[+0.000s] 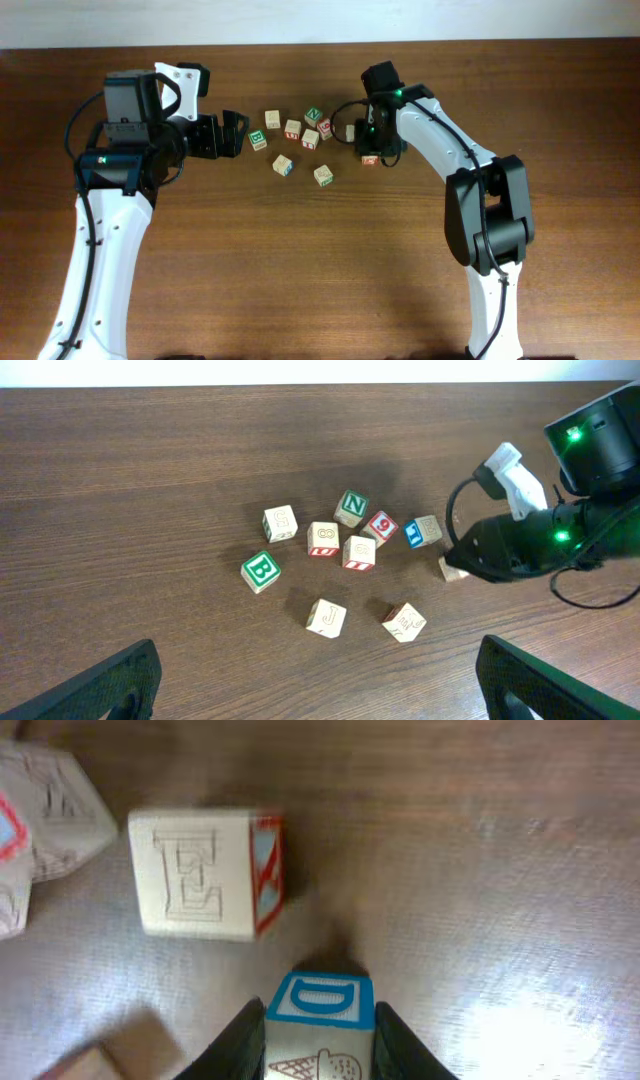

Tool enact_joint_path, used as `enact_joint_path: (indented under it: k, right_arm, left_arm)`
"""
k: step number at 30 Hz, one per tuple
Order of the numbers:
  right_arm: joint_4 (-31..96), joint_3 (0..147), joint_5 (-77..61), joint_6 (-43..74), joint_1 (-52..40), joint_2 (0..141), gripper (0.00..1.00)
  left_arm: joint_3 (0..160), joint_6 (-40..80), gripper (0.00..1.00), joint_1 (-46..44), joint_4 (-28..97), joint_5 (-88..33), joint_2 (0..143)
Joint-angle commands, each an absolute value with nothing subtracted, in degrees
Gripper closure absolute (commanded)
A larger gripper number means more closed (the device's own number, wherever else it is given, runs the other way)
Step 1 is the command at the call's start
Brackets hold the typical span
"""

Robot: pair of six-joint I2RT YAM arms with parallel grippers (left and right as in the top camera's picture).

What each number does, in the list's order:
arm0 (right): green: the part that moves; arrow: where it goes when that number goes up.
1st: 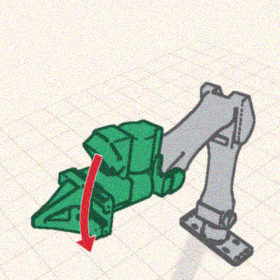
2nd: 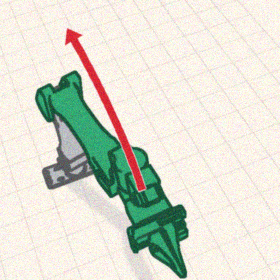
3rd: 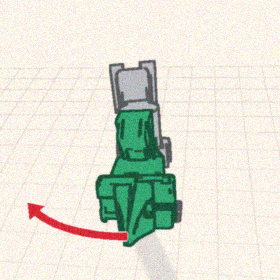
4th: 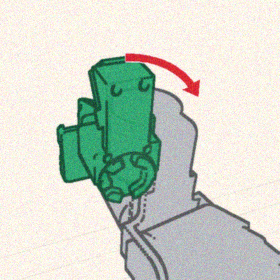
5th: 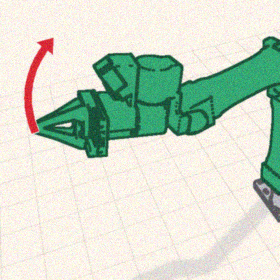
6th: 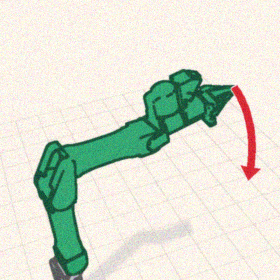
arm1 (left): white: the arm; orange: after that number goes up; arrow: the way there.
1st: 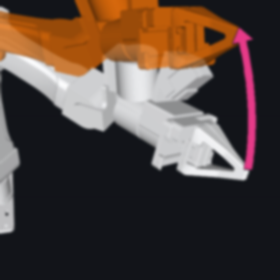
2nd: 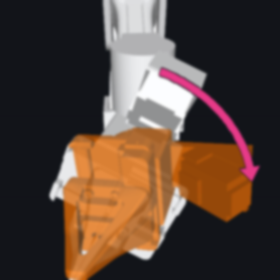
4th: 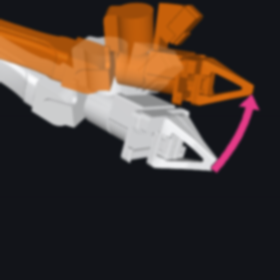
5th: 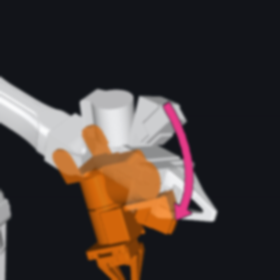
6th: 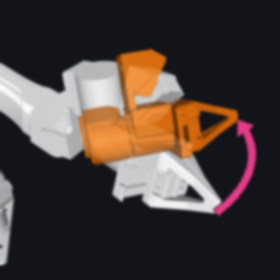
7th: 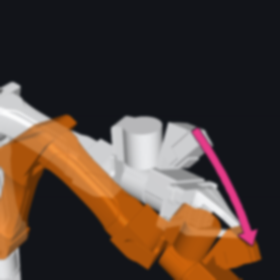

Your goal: Rotate 3 blocks

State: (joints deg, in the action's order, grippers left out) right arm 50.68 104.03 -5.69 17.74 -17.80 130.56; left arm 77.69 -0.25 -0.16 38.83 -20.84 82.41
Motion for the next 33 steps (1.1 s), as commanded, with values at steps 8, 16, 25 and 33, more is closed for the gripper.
enact_joint_path:
  k: [8, 16, 25, 33]
  right_arm:
    - [72.71, 104.18, -14.37, 17.34, -22.63, 131.59, 0.72]
    - [76.99, 98.3, -14.37, 18.44, -30.83, 131.59, 0.7]
    - [77.17, 102.08, -13.19, 18.46, -31.42, 128.51, 0.44]
    - [58.35, 106.28, -4.91, 19.05, -31.48, 127.17, 0.42]
  left_arm:
    - [79.11, -0.73, 0.01, 0.16, 38.89, -21.39, 82.39]
    - [79.11, -0.73, 0.01, 0.16, 38.92, -21.39, 82.39]
    - [79.11, -0.73, 0.01, 0.16, 38.92, -21.39, 82.39]
    - [79.11, -0.73, 0.01, 0.16, 38.92, -21.39, 82.39]
